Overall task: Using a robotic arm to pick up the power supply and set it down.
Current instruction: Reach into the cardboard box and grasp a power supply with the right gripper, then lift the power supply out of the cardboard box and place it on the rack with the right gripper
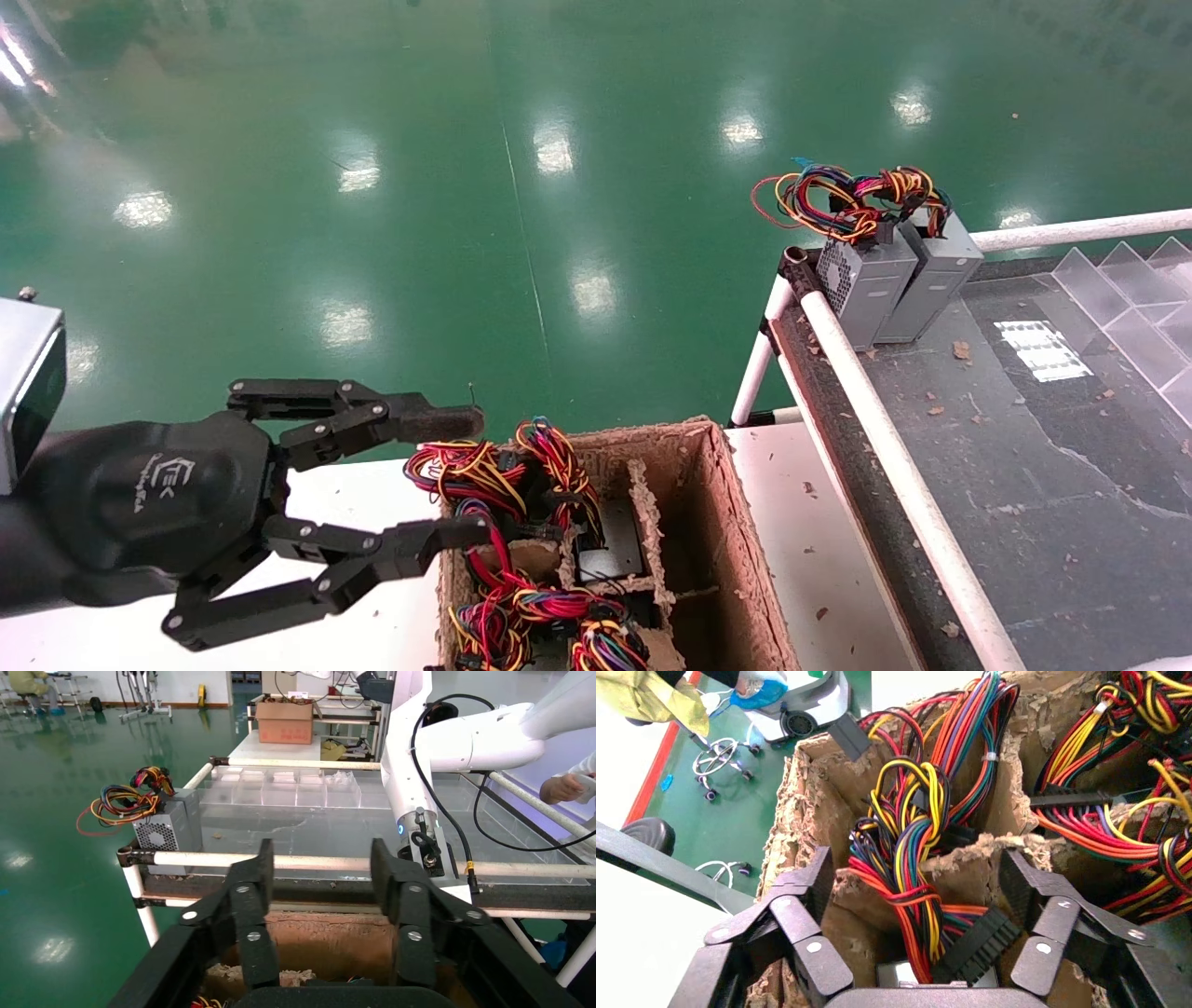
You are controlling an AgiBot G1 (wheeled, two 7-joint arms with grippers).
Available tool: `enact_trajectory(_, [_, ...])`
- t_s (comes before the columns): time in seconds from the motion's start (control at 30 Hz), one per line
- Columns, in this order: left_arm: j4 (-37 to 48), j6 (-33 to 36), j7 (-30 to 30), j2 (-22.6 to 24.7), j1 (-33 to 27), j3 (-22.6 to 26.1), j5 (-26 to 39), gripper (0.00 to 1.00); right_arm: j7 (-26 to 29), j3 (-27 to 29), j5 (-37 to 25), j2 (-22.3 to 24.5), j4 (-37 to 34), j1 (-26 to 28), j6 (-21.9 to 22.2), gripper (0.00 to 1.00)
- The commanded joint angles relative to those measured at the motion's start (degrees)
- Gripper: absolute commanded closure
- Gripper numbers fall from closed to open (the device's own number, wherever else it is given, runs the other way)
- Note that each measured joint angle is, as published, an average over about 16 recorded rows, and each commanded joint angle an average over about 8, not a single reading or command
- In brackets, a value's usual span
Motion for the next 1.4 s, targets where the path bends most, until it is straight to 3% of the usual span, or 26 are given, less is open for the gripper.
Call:
enact_trajectory(0.03, [0.0,0.0,0.0,0.0,0.0,0.0,0.0,0.00,-0.1,-0.1,-0.2,-0.1,0.0,0.0,0.1,1.00])
enact_trajectory(0.87, [0.0,0.0,0.0,0.0,0.0,0.0,0.0,0.00,-0.1,0.2,0.9,1.1,0.0,-0.6,-0.2,1.00])
enact_trajectory(1.4, [0.0,0.0,0.0,0.0,0.0,0.0,0.0,0.00,-4.1,6.2,11.2,4.9,-0.2,-1.6,0.1,1.00])
